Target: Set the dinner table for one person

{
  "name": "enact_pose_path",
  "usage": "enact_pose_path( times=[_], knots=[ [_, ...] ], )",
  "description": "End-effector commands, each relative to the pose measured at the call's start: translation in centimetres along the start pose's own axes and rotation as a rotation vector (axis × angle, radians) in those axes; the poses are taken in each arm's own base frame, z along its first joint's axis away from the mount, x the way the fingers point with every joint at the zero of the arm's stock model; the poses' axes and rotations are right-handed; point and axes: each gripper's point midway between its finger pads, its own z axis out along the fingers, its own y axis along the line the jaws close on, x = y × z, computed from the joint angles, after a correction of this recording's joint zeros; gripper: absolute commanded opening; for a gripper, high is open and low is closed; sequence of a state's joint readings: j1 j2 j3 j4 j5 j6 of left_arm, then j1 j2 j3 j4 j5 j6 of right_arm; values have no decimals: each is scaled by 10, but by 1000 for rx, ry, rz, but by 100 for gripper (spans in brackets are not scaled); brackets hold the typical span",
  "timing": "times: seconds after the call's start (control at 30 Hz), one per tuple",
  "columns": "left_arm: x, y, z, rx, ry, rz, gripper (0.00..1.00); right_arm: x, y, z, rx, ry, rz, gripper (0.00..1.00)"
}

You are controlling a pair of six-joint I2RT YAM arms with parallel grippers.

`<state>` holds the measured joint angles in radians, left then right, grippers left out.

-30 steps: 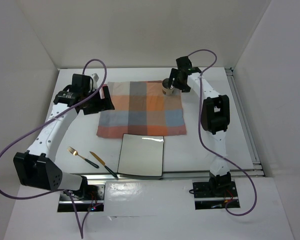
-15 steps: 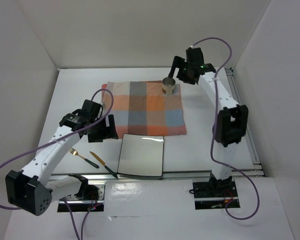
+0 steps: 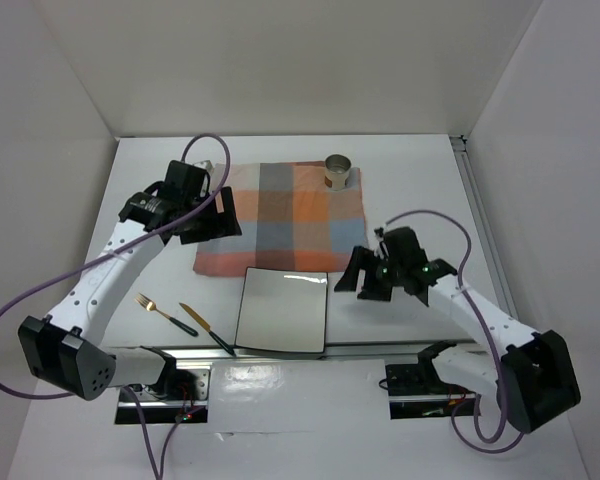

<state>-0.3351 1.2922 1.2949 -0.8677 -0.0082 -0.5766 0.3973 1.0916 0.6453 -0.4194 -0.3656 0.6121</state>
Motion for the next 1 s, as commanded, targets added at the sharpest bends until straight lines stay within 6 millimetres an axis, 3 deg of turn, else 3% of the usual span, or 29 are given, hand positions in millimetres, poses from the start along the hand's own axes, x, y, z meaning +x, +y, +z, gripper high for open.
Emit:
enact_pose_path(
  times=[0.0, 0.03, 0.1, 0.13, 0.2, 0.23, 0.43, 0.97],
  knots=[
    [-18, -8, -9, 10, -55, 38, 94, 24, 33, -12, -189, 22, 130, 84],
    [-19, -11, -9, 26, -57, 38, 94, 42, 24, -6, -183, 58, 213, 85],
    [-18, -12, -7, 35, -54, 39, 94, 46, 30, -7, -247, 35, 235, 83],
    [-14, -12, -5, 38, -40, 39, 94, 60, 26, -2, -238, 72, 269, 83],
    [-12, -13, -3, 47, -34, 39, 94, 61, 26, 2, -227, 53, 273, 77],
    [-8, -10, 0, 40, -22, 38, 94, 71, 27, 5, -227, 82, 256, 75],
    [-8, -12, -3, 55, -26, 48, 96, 104, 34, 31, -164, 200, 223, 75],
    [-14, -8, -8, 36, -59, 86, 96, 124, 32, 51, -181, 323, 251, 72]
  ],
)
